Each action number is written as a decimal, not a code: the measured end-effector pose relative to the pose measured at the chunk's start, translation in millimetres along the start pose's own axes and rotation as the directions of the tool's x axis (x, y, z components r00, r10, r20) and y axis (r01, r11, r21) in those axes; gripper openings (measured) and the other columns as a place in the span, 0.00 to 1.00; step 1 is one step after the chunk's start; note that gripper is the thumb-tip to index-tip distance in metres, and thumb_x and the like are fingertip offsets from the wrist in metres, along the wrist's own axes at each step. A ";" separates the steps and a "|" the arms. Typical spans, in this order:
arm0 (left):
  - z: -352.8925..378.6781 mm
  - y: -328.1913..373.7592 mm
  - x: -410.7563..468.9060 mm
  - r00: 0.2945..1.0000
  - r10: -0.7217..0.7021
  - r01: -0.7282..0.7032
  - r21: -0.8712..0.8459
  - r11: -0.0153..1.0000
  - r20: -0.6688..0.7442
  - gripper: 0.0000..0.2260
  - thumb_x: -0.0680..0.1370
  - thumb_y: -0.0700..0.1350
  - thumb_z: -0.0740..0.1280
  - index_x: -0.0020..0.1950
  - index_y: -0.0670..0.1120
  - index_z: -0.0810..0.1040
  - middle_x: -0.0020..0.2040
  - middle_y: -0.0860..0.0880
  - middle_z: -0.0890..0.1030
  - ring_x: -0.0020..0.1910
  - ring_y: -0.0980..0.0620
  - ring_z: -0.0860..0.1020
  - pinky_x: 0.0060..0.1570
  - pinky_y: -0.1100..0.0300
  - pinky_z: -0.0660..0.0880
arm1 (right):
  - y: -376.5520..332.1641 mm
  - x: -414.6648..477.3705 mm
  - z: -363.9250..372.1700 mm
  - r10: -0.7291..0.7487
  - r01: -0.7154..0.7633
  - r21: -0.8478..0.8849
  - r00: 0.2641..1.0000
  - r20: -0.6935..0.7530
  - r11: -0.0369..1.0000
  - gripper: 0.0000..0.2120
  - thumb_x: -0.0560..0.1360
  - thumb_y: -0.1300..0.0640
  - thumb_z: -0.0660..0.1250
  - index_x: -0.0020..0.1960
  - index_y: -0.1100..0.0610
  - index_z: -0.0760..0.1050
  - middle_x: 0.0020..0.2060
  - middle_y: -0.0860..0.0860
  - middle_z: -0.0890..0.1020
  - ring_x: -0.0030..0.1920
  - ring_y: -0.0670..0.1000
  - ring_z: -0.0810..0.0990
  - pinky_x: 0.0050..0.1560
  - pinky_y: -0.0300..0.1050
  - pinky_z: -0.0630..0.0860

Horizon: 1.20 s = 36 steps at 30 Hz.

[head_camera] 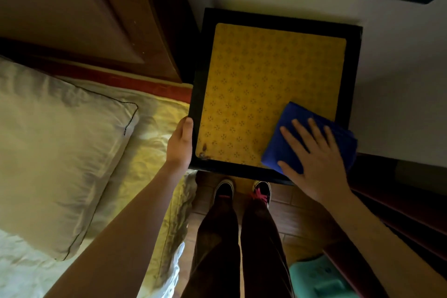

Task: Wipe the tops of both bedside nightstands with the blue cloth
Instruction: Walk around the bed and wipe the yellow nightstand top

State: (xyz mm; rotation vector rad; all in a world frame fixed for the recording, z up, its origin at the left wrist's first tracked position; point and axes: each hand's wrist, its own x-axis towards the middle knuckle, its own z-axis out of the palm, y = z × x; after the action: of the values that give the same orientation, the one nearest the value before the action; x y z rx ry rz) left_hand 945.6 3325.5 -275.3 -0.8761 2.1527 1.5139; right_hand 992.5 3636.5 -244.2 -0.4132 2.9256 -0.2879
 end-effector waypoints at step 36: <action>3.5 -9.3 9.8 0.990 0.139 -0.139 0.013 0.990 -0.024 0.13 0.80 0.58 0.53 0.45 0.67 0.76 0.41 0.66 0.81 0.40 0.68 0.77 0.37 0.76 0.70 | 47.4 236.9 -14.3 -0.052 0.054 0.029 0.995 -0.085 0.998 0.30 0.80 0.37 0.48 0.78 0.49 0.58 0.77 0.49 0.62 0.78 0.56 0.55 0.77 0.53 0.47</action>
State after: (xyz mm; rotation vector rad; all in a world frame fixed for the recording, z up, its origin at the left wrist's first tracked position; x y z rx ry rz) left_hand 944.4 3323.9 -289.1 -0.7587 2.2805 1.5622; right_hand 753.3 3615.1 -274.3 -0.4864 2.9912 -0.3667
